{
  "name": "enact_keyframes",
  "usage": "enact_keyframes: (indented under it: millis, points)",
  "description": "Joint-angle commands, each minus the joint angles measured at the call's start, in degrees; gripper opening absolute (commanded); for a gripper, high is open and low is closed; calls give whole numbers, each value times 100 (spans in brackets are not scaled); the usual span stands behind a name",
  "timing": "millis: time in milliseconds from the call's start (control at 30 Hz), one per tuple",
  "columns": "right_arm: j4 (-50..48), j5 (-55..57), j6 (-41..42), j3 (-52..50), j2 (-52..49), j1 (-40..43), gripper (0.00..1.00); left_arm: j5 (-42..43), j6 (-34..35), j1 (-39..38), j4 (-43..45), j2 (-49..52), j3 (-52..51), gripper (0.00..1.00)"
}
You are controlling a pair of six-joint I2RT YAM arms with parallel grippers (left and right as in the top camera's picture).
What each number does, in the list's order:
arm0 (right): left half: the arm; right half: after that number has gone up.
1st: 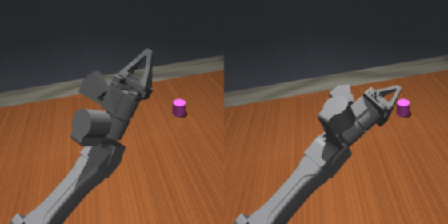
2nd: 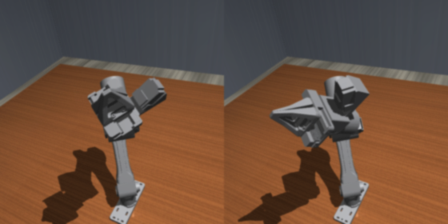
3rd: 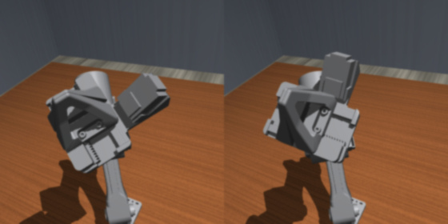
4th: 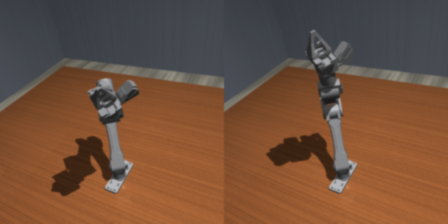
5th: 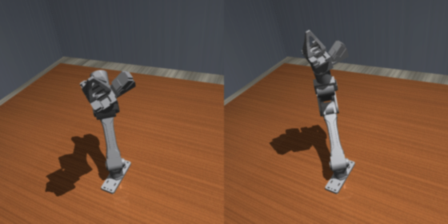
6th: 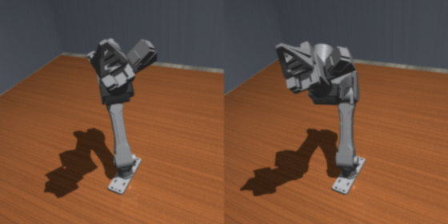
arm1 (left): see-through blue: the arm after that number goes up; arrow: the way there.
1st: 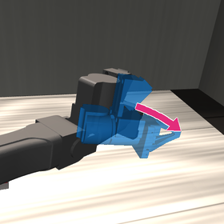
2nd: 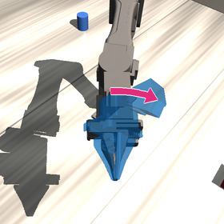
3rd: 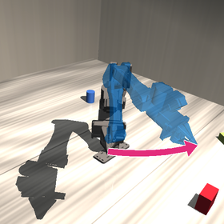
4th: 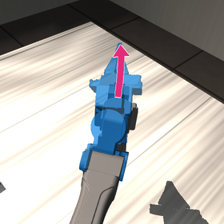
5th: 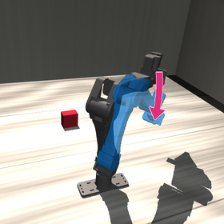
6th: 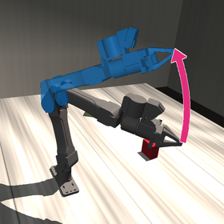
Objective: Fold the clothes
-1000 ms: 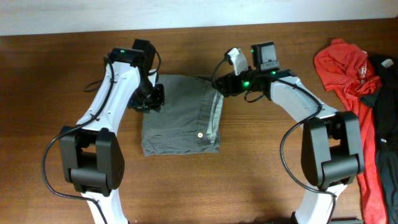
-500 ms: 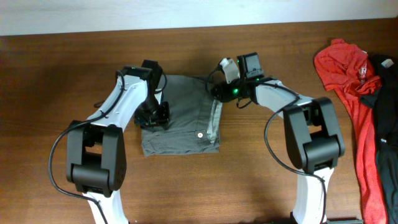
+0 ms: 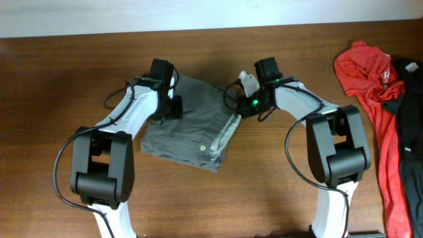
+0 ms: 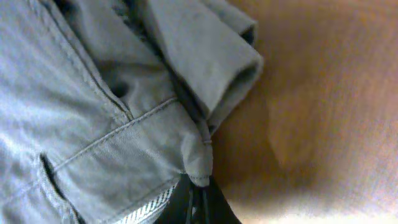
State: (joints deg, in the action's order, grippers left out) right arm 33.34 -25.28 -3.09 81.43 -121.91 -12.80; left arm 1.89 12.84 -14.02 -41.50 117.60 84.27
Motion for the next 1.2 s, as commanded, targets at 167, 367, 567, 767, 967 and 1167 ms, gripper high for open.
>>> enact_keyframes:
  millis: [167, 367, 567, 767, 967, 1167]
  points:
    - [1825, 201, 627, -168, 640, -35, 6, -15, -516, -7, 1390, 2, 168, 55]
    - [2013, 756, 684, -168, 1458, -31, 59, 20, -863, 83, -562, -33, 2046, 66]
    - [837, 669, 680, -168, 2277, -37, 29, 166, -855, 118, -2638, -33, 3611, 67]
    - [-107, -623, 702, -170, 1506, -350, 11, 175, -664, 125, -3403, -122, 3862, 58]
    - [-839, -28, 1849, -170, 144, -813, 4, 177, -623, 120, -3816, -461, 3864, 59]
    - [485, 1663, 3956, -170, -42, -181, 4, 170, -625, 122, -4433, -579, 3858, 68]
